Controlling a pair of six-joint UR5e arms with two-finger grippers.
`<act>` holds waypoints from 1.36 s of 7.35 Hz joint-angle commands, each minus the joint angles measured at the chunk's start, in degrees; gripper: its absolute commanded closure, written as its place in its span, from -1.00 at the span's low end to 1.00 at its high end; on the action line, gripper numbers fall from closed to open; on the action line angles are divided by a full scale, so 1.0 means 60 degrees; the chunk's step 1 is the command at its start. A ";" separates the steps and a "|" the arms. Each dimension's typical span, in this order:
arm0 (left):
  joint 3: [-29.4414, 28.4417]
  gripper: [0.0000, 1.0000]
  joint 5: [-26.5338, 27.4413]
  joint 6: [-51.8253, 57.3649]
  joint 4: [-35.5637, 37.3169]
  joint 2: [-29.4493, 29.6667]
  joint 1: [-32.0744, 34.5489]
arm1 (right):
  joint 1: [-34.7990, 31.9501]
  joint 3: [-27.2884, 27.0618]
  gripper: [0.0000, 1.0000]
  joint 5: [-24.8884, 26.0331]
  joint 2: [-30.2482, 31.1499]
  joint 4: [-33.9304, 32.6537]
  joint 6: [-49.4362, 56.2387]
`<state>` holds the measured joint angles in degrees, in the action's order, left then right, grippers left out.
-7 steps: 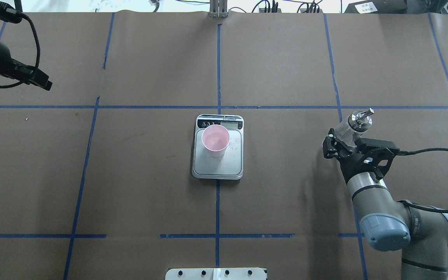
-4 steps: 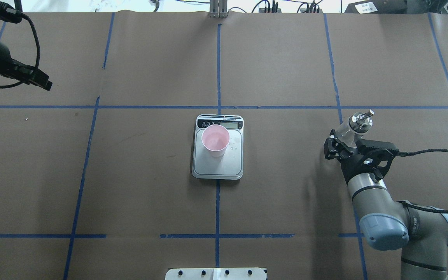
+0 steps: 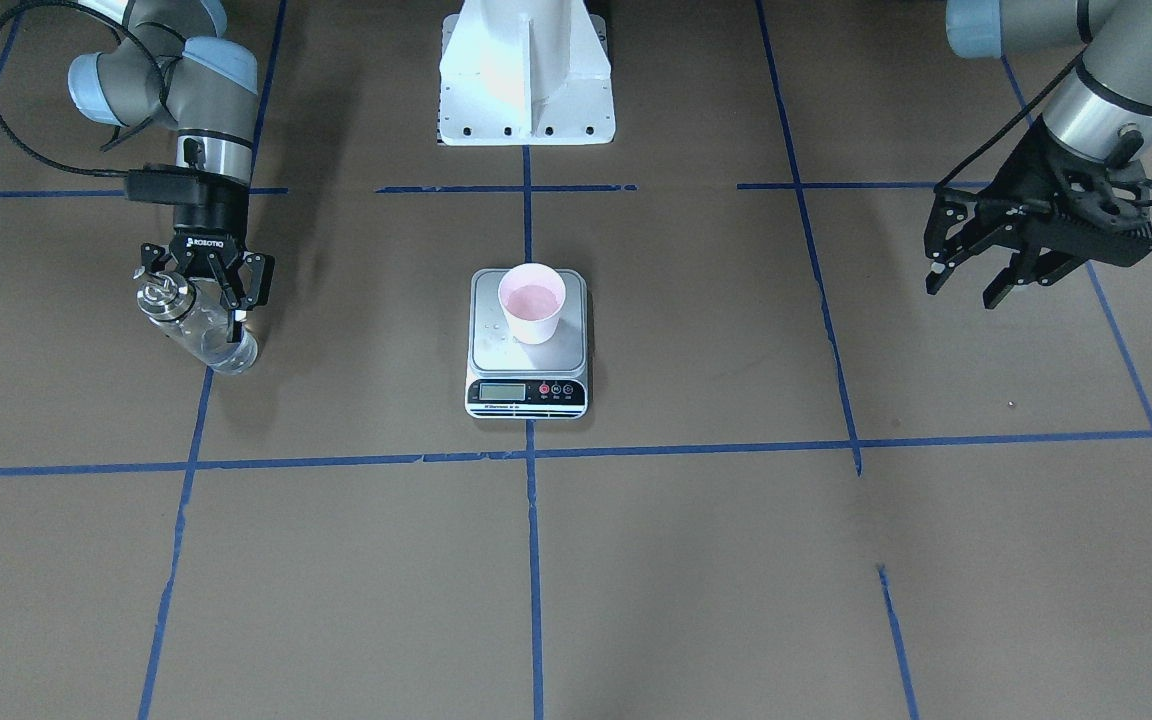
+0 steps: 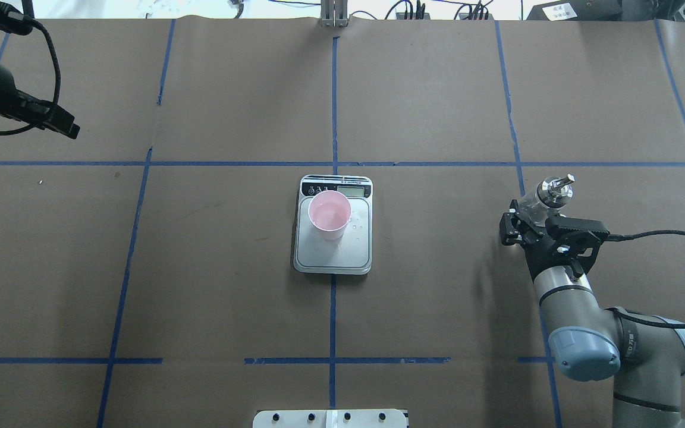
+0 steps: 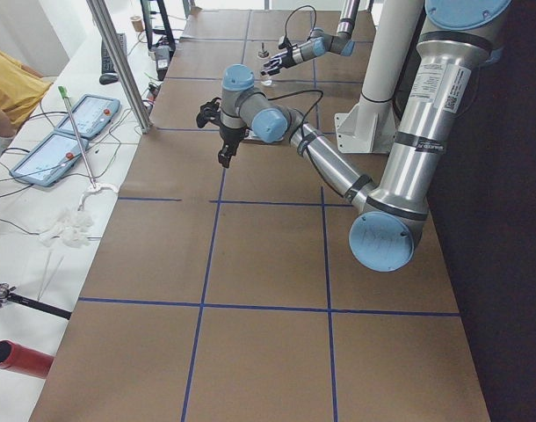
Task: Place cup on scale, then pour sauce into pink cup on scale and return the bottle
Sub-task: 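Lower the bottle to its original spot with the right gripper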
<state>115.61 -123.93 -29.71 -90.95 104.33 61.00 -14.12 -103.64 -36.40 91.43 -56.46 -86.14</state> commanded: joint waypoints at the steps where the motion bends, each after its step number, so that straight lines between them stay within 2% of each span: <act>1: 0.0300 -0.21 0.0000 -0.0015 0.0347 0.0000 0.0000 | 0.0010 0.0120 -1.00 0.0237 0.0025 0.0006 0.0031; 5: 0.0710 -0.22 0.0000 -0.0073 0.0874 0.0029 0.0000 | 0.0447 -0.0128 -1.00 0.0632 0.0069 0.0006 0.0031; 7: 0.0697 -0.22 0.0000 -0.0088 0.0905 0.0044 -0.0015 | 0.0828 -0.0231 -1.00 0.0880 0.0420 0.0021 0.0017; 10: 0.0668 -0.22 0.0000 -0.0132 0.0905 0.0058 -0.0044 | 0.1633 -0.0905 -1.00 0.1058 0.1472 0.0021 0.0017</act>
<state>119.68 -123.93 -30.44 -85.53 104.61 60.78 -6.28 -107.68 -30.15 97.48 -56.34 -86.04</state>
